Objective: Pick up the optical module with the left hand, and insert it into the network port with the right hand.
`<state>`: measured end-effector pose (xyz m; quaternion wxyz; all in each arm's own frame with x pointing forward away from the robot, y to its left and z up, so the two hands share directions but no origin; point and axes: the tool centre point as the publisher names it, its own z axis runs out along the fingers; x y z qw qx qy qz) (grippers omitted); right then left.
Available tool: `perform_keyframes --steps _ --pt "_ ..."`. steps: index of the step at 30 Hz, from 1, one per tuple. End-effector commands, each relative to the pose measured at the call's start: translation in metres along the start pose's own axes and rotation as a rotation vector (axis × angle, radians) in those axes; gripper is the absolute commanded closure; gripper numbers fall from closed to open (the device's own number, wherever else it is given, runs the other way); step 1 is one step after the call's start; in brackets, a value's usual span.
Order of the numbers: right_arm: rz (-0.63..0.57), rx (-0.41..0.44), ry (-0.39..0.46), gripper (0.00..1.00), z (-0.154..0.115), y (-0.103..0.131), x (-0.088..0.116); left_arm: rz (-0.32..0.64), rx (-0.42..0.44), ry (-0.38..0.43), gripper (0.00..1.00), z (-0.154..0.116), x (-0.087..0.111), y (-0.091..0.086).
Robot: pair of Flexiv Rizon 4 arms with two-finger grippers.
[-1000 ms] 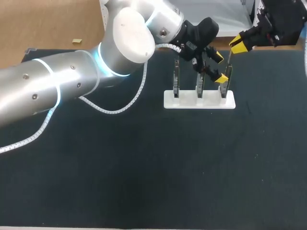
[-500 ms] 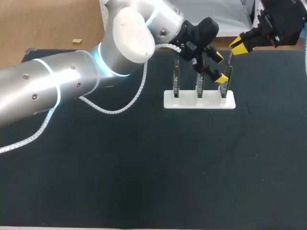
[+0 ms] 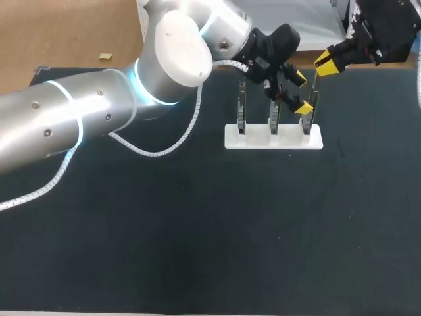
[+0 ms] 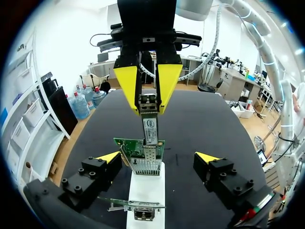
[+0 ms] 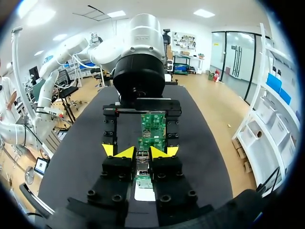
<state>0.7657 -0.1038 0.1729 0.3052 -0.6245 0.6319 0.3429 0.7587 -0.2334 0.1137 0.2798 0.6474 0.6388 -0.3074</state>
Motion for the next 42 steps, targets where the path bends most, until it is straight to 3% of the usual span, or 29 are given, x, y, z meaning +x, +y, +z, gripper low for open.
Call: perform_keyframes --steps 1,42 --pt "-0.014 0.012 0.006 1.0 0.0002 0.0048 -0.0028 -0.001 0.004 0.006 0.0 0.0004 -0.0013 0.0021" --pt "-0.002 0.041 0.032 1.0 0.0013 0.0031 0.0015 -0.001 0.004 0.006 0.0 0.0004 -0.0013 0.0021"
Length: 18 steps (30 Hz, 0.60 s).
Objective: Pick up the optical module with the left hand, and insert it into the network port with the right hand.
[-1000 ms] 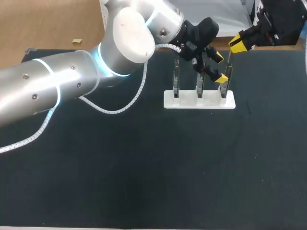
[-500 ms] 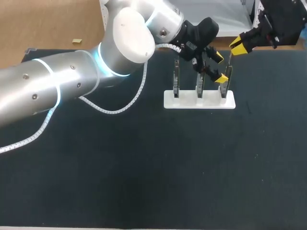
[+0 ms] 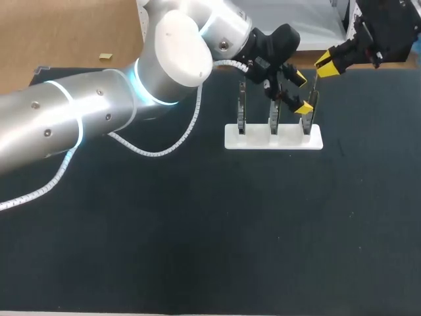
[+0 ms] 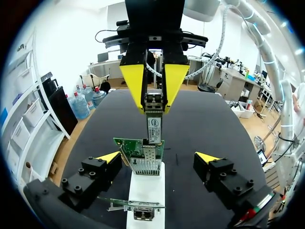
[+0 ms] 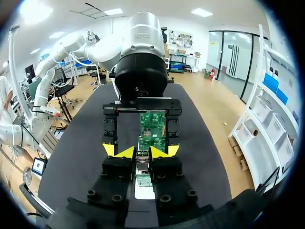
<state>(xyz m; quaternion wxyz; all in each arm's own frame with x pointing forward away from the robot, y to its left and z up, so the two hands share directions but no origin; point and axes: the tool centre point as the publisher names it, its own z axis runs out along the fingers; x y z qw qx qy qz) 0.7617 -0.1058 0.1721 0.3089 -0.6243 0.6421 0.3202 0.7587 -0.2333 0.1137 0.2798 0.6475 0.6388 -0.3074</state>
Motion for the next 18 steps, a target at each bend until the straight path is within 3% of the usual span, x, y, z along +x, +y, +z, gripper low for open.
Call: perform_keyframes --steps 1,18 --pt "0.001 0.001 0.004 1.0 0.0022 -0.001 -0.0011 -0.001 0.004 0.006 0.0 0.0004 -0.0013 0.0021" --pt "0.001 0.023 -0.004 1.0 0.0026 -0.0039 -0.0029 -0.001 0.004 0.006 0.0 0.0004 -0.0013 0.0021"
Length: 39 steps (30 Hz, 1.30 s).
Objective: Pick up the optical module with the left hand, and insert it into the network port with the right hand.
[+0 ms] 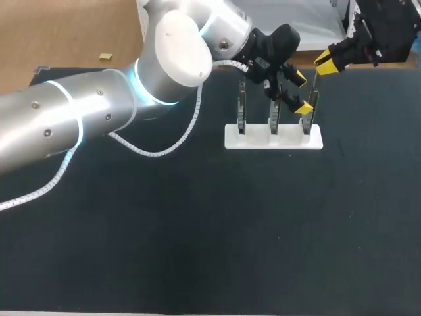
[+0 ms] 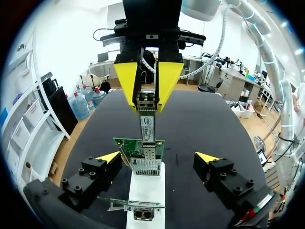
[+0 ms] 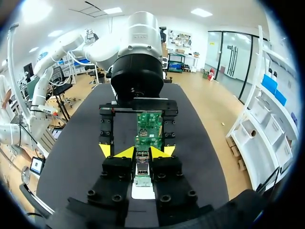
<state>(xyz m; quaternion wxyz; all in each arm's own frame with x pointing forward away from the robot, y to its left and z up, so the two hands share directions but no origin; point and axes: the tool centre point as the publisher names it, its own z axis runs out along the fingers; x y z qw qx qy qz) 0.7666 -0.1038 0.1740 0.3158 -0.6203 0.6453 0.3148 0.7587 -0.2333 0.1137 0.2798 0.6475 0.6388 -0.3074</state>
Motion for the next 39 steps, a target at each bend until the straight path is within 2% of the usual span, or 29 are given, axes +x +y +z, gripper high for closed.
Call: perform_keyframes --steps 1,18,32,39 --pt "0.0 0.003 -0.002 1.0 0.0025 0.0009 -0.0003 -0.001 0.004 0.006 0.0 0.0005 -0.0013 0.0021" --pt "-0.01 0.018 0.0 1.0 0.0006 0.0015 -0.0024 -0.001 0.004 0.006 0.0 0.0005 -0.0013 0.0021" --pt "0.005 0.011 0.011 1.0 0.0051 -0.0006 0.0037 -0.001 0.004 0.006 0.0 0.0005 -0.0013 0.0021" --pt "-0.007 0.037 0.011 1.0 0.0014 -0.0008 0.001 -0.001 0.004 0.006 0.0 0.0005 -0.0013 0.0021"
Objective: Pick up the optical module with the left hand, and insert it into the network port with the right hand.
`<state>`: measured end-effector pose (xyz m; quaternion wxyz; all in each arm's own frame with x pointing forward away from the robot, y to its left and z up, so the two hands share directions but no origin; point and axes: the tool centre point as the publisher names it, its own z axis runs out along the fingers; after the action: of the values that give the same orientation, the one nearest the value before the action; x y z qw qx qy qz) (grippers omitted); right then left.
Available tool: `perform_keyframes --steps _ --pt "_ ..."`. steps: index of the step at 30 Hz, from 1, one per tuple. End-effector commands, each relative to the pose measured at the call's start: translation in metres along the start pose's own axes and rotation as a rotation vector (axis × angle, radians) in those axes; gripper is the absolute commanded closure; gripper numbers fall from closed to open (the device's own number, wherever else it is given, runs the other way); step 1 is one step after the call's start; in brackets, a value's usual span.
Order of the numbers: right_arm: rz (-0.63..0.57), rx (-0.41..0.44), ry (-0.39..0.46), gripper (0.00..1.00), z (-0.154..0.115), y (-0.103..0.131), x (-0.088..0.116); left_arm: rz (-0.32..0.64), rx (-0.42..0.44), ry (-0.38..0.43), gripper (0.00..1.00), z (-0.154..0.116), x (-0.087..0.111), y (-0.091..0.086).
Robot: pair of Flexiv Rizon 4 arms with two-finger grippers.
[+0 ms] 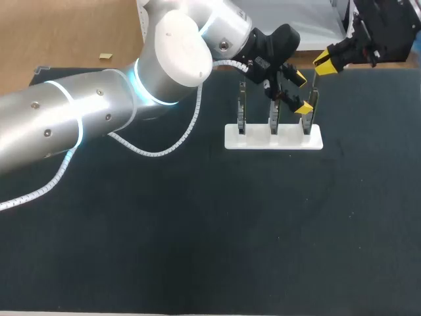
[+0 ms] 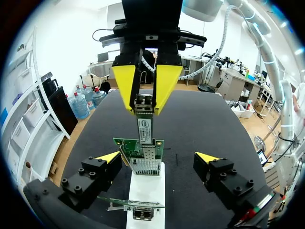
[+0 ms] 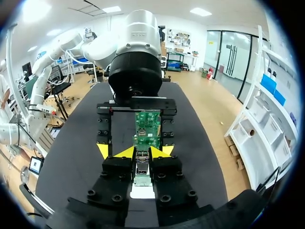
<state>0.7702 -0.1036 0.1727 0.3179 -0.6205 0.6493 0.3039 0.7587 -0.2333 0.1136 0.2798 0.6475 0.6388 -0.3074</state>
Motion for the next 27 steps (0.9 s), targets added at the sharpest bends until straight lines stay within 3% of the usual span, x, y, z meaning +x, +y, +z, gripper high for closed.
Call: perform_keyframes --steps 1,27 --pt "-0.003 0.021 -0.003 1.0 -0.0002 0.0025 -0.0004 -0.001 0.004 0.006 0.0 0.0004 -0.0013 0.0021" --pt "-0.005 0.041 -0.005 1.0 -0.0035 0.0062 -0.0019 -0.001 0.004 0.006 0.0 0.0004 -0.0013 0.0021"
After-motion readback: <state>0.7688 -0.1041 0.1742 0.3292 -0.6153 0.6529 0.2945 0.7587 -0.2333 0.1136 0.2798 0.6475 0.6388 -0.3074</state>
